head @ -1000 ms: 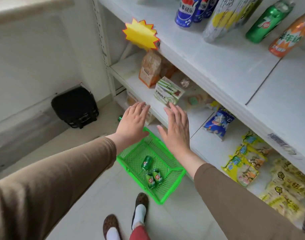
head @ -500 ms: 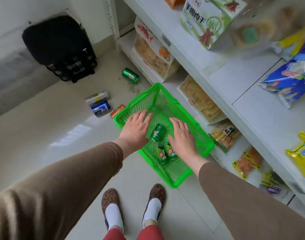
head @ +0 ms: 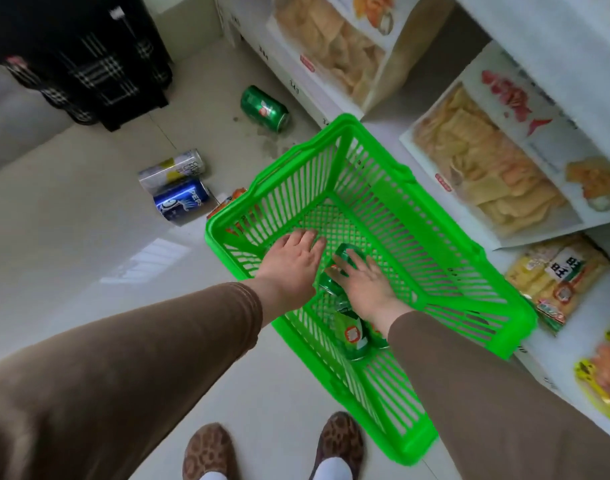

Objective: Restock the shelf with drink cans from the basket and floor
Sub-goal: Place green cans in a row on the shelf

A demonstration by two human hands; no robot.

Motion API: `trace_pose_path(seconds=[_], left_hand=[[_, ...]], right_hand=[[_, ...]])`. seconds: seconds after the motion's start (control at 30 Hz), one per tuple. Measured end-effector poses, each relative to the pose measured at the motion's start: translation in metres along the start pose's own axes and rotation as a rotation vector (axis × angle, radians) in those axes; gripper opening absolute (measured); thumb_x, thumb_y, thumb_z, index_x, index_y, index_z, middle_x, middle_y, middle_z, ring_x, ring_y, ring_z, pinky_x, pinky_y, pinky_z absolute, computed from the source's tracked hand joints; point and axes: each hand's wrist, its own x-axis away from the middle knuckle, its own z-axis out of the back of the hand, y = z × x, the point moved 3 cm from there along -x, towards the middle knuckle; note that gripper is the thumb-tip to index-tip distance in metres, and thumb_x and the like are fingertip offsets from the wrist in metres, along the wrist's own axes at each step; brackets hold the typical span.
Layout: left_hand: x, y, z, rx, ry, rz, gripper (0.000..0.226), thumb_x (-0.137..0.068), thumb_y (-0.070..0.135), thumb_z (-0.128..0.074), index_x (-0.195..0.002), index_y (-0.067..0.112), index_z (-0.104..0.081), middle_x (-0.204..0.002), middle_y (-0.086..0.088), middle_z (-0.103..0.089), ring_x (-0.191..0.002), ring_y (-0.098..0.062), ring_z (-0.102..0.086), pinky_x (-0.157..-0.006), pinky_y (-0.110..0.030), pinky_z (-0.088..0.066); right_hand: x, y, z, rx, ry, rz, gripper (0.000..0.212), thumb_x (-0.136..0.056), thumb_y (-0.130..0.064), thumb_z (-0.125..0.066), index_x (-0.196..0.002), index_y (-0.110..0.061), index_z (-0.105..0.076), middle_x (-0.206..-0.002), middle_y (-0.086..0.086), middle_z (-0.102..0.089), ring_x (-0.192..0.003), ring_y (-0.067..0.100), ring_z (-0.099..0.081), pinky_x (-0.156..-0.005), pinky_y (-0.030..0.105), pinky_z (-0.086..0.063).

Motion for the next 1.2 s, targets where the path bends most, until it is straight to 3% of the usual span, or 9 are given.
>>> trace_pose_path(seconds=[0.13, 0.2, 0.27, 0.4, 0.53, 0.7, 0.8, 1.0, 1.2], left_hand=[[-0.022, -0.009, -0.016, -0.032, -0.032, -0.005, 0.094, -0.089, 0.044, -0.062, -0.155, 0.011, -0.004, -0.162, -0.013, -0.008, -0.148, -0.03, -0.009, -0.12, -0.042, -0.014], [-0.028, -0.014, -0.021, -0.049, -0.029, 0.0, 0.095, -0.088, 0.045, -0.062, -0.155, 0.012, -0.005, -0.161, -0.013, -0.01, -0.147, -0.03, -0.012, -0.119, -0.042, -0.016], [-0.031, -0.021, -0.021, -0.063, -0.026, 0.014, 0.096, -0.087, 0.045, -0.063, -0.155, 0.011, -0.004, -0.16, -0.012, -0.012, -0.146, -0.029, -0.014, -0.12, -0.042, -0.018], [-0.016, -0.029, -0.001, -0.041, 0.004, 0.028, 0.097, -0.087, 0.042, -0.064, -0.155, 0.012, -0.003, -0.159, -0.011, -0.014, -0.145, -0.028, -0.017, -0.117, -0.041, -0.021], [0.021, -0.026, 0.048, 0.016, 0.042, 0.062, 0.101, -0.085, 0.044, -0.066, -0.155, 0.011, -0.002, -0.159, -0.012, -0.014, -0.145, -0.029, -0.018, -0.118, -0.041, -0.022], [0.094, -0.013, 0.157, 0.102, 0.116, 0.101, 0.109, -0.078, 0.048, -0.072, -0.155, 0.011, -0.004, -0.156, -0.011, -0.021, -0.143, -0.029, -0.023, -0.117, -0.041, -0.025], [0.148, -0.005, 0.247, 0.156, 0.202, 0.097, 0.112, -0.075, 0.049, -0.075, -0.155, 0.011, -0.007, -0.154, -0.009, -0.025, -0.141, -0.027, -0.026, -0.114, -0.039, -0.029], [0.26, 0.021, 0.438, 0.201, 0.415, 0.032, 0.116, -0.071, 0.054, -0.076, -0.155, 0.01, -0.009, -0.154, -0.009, -0.026, -0.14, -0.026, -0.027, -0.113, -0.038, -0.031], [0.33, 0.058, 0.571, 0.227, 0.586, -0.082, 0.116, -0.067, 0.057, -0.079, -0.154, 0.013, -0.014, -0.152, -0.006, -0.029, -0.137, -0.026, -0.031, -0.11, -0.038, -0.034]], right_hand=[[-0.041, -0.005, -0.016, 0.208, -0.025, 0.041, 0.086, -0.096, -0.015, -0.055, -0.16, -0.028, 0.0, -0.168, 0.0, 0.006, -0.153, 0.031, 0.017, -0.123, 0.057, 0.0], [-0.056, -0.007, -0.014, 0.271, 0.008, 0.017, 0.086, -0.094, -0.021, -0.06, -0.16, -0.026, -0.007, -0.167, 0.002, -0.006, -0.154, 0.03, 0.009, -0.122, 0.059, -0.005], [-0.065, -0.004, -0.009, 0.204, 0.079, -0.054, 0.08, -0.087, -0.019, -0.069, -0.154, -0.023, -0.025, -0.158, 0.002, -0.029, -0.152, 0.028, -0.01, -0.119, 0.059, -0.016], [-0.049, 0.01, 0.013, -0.252, 0.274, -0.287, 0.074, -0.077, -0.028, -0.081, -0.141, -0.027, -0.043, -0.139, -0.003, -0.053, -0.133, 0.025, -0.041, -0.106, 0.05, -0.036], [0.007, 0.016, 0.06, -1.076, 0.413, -0.479, 0.075, -0.065, -0.039, -0.089, -0.13, -0.024, -0.053, -0.117, -0.002, -0.06, -0.115, 0.022, -0.051, -0.097, 0.038, -0.046], [0.121, 0.007, 0.18, -1.453, 0.455, -0.473, 0.071, -0.073, -0.031, -0.088, -0.134, -0.02, -0.054, -0.123, -0.009, -0.059, -0.112, 0.01, -0.057, -0.094, 0.025, -0.042], [0.2, 0.002, 0.272, -1.547, 0.532, -0.391, 0.052, -0.075, -0.024, -0.087, -0.118, -0.029, -0.058, -0.108, -0.019, -0.065, -0.096, -0.005, -0.061, -0.08, 0.012, -0.044], [0.356, -0.011, 0.459, -1.639, 0.714, -0.254, 0.044, -0.076, -0.008, -0.083, -0.11, -0.025, -0.06, -0.107, -0.004, -0.072, -0.098, 0.009, -0.067, -0.094, 0.031, -0.052], [0.474, -0.006, 0.572, -1.613, 0.883, -0.135, 0.057, -0.073, -0.009, -0.086, -0.122, -0.026, -0.061, -0.119, -0.001, -0.072, -0.112, 0.014, -0.066, -0.095, 0.026, -0.051]])
